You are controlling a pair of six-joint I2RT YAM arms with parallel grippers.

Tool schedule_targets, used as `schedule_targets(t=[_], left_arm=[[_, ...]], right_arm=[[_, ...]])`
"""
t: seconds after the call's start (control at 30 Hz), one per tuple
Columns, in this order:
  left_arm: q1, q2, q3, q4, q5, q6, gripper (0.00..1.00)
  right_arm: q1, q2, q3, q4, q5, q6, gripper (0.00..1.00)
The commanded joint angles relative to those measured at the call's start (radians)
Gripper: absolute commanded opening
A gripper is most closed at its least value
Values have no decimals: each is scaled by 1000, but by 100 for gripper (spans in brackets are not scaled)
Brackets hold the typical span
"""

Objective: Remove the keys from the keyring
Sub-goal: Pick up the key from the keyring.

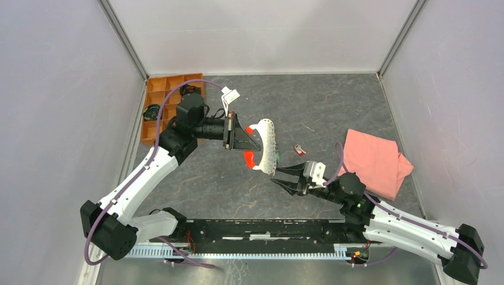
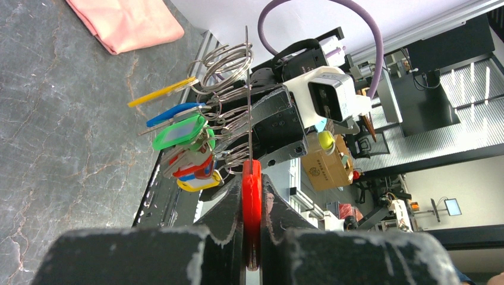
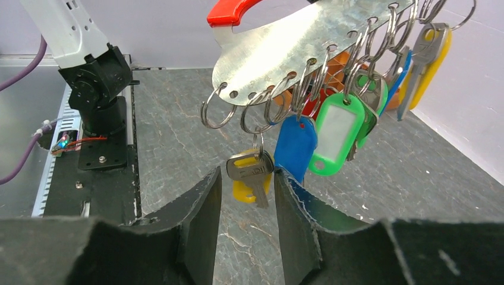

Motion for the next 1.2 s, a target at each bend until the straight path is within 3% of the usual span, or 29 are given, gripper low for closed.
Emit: schedule_targets(t=[0.0,0.5,1.17], left_arm=[[-3,-22,50,58,24,8,2],[-3,-4,51,62,16,6,2],[-6,3,48,68,11,0,2]], right_arm=[[9,-24,40,-1,45,-11,43],[25,-50,42,-30,65,-14,41],[47,16,42,85,60,-29,37]])
